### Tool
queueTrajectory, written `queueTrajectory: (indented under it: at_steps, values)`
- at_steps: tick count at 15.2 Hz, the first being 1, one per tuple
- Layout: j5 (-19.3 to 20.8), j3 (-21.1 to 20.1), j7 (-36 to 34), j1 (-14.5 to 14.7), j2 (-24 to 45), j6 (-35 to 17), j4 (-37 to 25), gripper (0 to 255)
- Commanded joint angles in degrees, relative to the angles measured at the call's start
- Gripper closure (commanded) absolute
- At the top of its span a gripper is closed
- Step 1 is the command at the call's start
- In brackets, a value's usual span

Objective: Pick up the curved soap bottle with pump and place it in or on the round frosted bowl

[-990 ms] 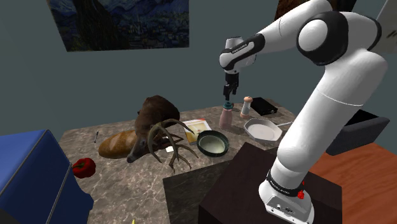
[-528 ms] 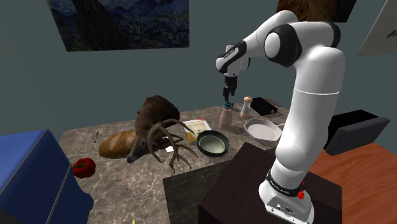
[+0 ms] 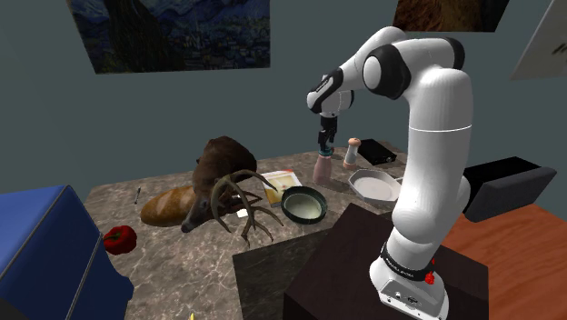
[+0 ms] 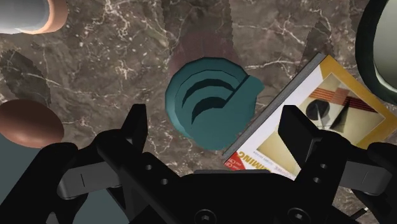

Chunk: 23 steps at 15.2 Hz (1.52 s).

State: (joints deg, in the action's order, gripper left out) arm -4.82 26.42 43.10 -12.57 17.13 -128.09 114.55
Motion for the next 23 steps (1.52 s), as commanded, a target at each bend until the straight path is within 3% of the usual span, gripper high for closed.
queueTrajectory:
  at_steps: [1,8,9,18,23]
  values:
    - [-0.3,-0.1,0.3,-0.2,0.6,-1.1,0.6,0]
    - [-0.3,-0.1,0.3,-0.2,0.5,-1.1,0.6,0]
    - [-0.3,-0.1,0.3,-0.2,0.5,-1.1,0.6,255]
    - [-0.3,-0.1,0.3,-0.2,0.6,-1.1,0.6,255]
    - [0.9,0.4,-0.4,0.3,-1.7,2.2,-0.6,255]
